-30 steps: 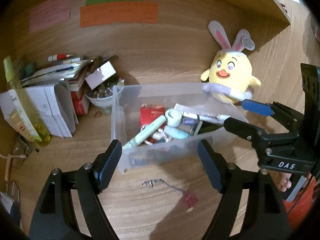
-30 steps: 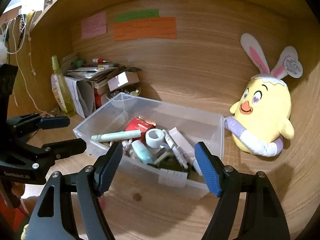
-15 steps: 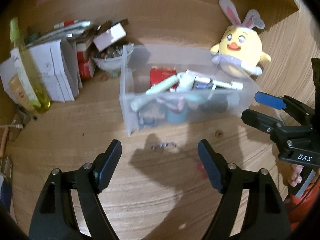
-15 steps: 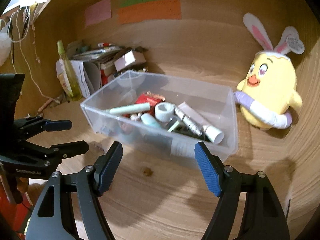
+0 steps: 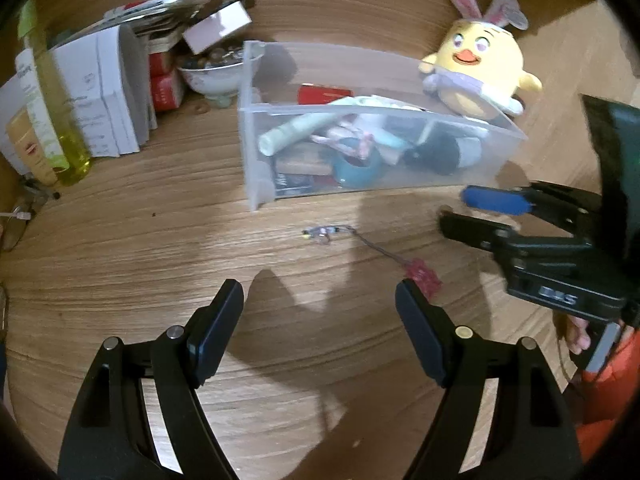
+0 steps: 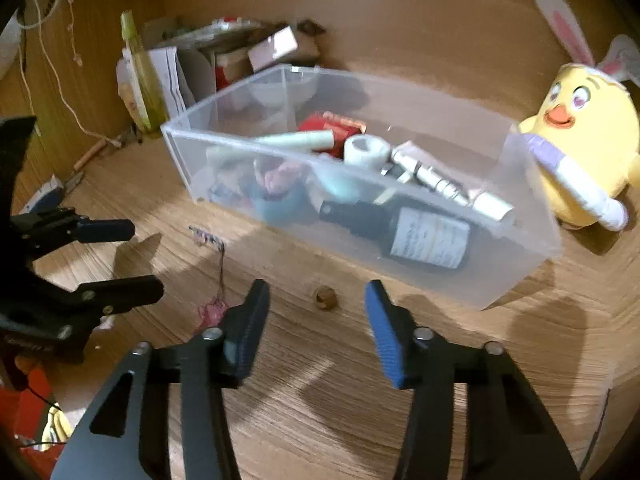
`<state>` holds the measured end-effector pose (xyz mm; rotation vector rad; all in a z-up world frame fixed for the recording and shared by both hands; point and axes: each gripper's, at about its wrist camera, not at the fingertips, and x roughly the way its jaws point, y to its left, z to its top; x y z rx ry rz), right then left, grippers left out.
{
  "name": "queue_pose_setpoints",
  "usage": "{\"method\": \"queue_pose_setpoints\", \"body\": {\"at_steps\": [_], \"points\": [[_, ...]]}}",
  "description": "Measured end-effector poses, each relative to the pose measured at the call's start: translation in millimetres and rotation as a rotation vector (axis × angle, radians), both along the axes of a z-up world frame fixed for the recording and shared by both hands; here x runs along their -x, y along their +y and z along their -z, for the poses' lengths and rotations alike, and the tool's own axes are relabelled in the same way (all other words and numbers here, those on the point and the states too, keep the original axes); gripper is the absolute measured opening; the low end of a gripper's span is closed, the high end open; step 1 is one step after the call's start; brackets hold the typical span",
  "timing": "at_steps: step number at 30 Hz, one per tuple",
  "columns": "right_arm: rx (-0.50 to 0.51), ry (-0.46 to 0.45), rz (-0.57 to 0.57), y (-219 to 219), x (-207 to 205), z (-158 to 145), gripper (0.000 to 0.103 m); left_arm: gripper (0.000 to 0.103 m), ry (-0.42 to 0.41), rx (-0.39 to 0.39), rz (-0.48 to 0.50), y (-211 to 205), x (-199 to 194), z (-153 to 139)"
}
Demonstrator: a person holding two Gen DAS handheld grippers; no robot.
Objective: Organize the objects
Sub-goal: 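Grasp pink hair tie with left tool while right tool grasps small brown bead, then carry pink hair tie with left tool while right tool carries brown bead to bin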
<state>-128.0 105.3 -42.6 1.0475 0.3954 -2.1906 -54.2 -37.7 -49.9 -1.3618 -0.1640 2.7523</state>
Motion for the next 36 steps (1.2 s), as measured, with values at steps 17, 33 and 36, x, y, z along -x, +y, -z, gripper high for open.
{"method": "queue_pose_setpoints", "body": {"at_steps": [17,33,36], "points": [[0.06,0.004,0.046,19.5,6.5,-8.7,0.012,0.06,-0.02,0.01,0.133,45.1,20.1,2.9],[0.149,0.034,0.045,38.1,1.9,-27.4,0.012,0.026,0.032,0.0,0.097,46.1,17.3,-3.9],[0.166,0.045,0.036,38.8,-1.3,-31.7,0.012,0.026,0.057,-0.005,0.075,42.5,16.1,-13.0]]}}
